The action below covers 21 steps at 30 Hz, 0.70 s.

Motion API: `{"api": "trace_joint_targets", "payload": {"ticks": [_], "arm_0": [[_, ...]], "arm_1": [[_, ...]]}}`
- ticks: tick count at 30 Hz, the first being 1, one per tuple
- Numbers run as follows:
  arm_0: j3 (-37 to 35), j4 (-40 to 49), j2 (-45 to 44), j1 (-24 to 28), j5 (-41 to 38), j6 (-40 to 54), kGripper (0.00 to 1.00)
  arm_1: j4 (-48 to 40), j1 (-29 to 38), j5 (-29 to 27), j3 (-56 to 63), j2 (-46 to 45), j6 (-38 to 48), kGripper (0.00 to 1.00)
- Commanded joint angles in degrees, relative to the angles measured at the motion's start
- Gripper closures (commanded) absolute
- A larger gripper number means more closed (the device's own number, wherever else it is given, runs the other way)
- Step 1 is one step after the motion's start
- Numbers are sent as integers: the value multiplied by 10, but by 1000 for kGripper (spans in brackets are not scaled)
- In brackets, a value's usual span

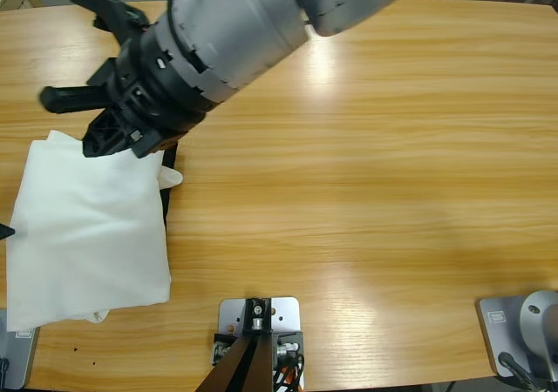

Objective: Fold clothes

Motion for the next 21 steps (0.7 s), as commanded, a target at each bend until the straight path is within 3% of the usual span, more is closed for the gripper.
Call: {"api": "trace_joint_targets", "payload": {"ticks": [1, 10, 21], "arm_0": [[35, -11, 83, 50, -30, -9, 1000], [38, -13, 167, 146, -32, -2, 1000], [28, 13, 222, 201, -34, 10, 1000]], "arm_1": [[-8, -10, 69, -56, 126, -7, 1000], [-2, -14, 123, -106, 198, -7, 1000], [15, -37, 108, -165, 264, -4, 1000]]}}
